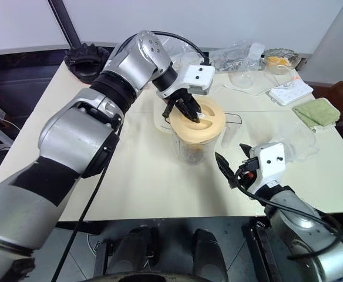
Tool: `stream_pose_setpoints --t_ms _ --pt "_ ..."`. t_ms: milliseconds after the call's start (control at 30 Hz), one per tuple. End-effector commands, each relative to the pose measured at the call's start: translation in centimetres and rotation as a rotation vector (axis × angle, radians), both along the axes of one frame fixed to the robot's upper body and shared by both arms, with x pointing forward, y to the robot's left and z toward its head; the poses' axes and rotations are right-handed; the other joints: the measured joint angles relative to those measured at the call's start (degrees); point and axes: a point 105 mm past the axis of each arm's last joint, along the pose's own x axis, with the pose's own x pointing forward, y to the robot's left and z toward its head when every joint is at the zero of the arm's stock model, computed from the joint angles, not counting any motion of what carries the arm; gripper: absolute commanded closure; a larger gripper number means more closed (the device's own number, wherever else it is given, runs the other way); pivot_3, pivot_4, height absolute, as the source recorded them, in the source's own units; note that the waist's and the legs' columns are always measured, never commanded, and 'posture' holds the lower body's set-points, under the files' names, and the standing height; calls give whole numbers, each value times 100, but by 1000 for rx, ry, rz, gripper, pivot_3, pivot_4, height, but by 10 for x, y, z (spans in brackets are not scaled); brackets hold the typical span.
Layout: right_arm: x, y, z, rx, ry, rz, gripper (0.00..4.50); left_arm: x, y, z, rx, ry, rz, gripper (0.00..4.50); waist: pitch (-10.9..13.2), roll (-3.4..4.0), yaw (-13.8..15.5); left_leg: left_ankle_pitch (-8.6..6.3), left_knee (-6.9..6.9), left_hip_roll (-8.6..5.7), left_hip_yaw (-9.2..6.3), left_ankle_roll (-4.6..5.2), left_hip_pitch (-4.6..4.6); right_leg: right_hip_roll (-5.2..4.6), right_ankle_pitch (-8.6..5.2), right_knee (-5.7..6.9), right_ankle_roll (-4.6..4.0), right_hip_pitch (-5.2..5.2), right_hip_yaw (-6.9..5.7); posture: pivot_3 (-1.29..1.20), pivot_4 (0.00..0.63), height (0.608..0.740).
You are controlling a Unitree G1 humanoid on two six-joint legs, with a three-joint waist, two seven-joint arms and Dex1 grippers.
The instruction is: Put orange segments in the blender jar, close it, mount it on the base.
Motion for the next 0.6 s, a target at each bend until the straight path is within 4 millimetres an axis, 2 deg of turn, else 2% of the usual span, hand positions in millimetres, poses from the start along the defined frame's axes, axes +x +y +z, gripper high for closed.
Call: stream_pose_setpoints --t_ms 33,267,500,600 --pt "16 -1 -5 1 -57 -15 510 5 7 -22 71 -6 18 4259 -10 15 -4 0 0 0 1 0 0 0 0 -1 0 -1 1 0 150 740" --pt "46 11 2 -6 -148 5 510 8 17 -27 99 -8 38 4259 -21 20 -61 0 0 -9 1 0 2 4 0 6 0 -2 1 0 150 740" --pt "59 13 7 -41 -190 -21 510 6 19 -25 103 -8 7 4259 -23 22 -146 0 -1 -9 -3 1 9 5 0 19 0 -1 1 0 150 740" --pt "63 15 0 -45 -159 -23 1347 6 20 -25 101 -3 3 4259 -24 22 -151 0 -1 -9 -3 1 9 6 0 21 0 -1 1 0 150 740"
